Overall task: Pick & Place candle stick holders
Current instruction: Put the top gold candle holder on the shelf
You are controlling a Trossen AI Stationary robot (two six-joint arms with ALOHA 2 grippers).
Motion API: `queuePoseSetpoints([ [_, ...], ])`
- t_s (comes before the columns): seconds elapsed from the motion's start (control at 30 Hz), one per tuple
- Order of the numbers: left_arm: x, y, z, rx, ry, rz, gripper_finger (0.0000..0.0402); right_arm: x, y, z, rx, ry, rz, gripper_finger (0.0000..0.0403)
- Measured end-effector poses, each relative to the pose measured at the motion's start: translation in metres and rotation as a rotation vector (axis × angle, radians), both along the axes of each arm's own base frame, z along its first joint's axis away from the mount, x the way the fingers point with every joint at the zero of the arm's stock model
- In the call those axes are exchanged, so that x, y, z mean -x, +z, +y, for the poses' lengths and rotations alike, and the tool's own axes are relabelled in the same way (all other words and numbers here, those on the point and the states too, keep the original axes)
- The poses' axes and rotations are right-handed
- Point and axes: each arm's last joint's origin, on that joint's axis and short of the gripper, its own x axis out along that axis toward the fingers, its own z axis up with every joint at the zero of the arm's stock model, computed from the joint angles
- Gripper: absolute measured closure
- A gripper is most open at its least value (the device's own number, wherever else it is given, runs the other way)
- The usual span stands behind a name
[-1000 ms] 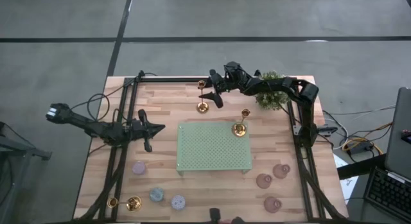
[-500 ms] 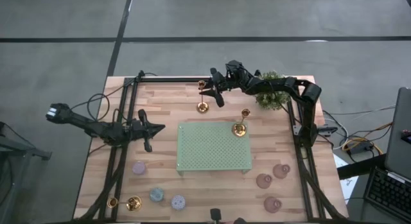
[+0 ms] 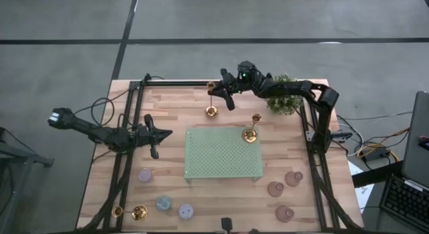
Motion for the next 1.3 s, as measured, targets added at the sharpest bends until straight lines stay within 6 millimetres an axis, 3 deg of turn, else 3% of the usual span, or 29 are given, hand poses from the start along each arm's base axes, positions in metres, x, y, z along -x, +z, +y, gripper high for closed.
queuePoseSetpoints([
  [0.53, 0.0, 0.0, 0.0, 0.0, 0.0, 0.0, 0.0389, 0.048, 0.098, 0.029, 0.079, -0.005, -0.09, 0.0385],
  [0.7, 0.0, 0.0, 0.0, 0.0, -0.001, 0.0, 0.0389, 0.064, 0.122, 0.041, 0.065, 0.136, -0.147, 0.0385],
  [1.0, 0.0, 0.0, 0.0, 0.0, -0.001, 0.0, 0.0389, 0.065, 0.116, 0.045, -0.012, 0.429, -0.133, 0.0385],
  [1.3, 0.0, 0.0, 0.0, 0.0, -0.001, 0.0, 0.0389, 0.056, 0.099, 0.043, -0.009, 0.568, -0.131, 0.0385],
])
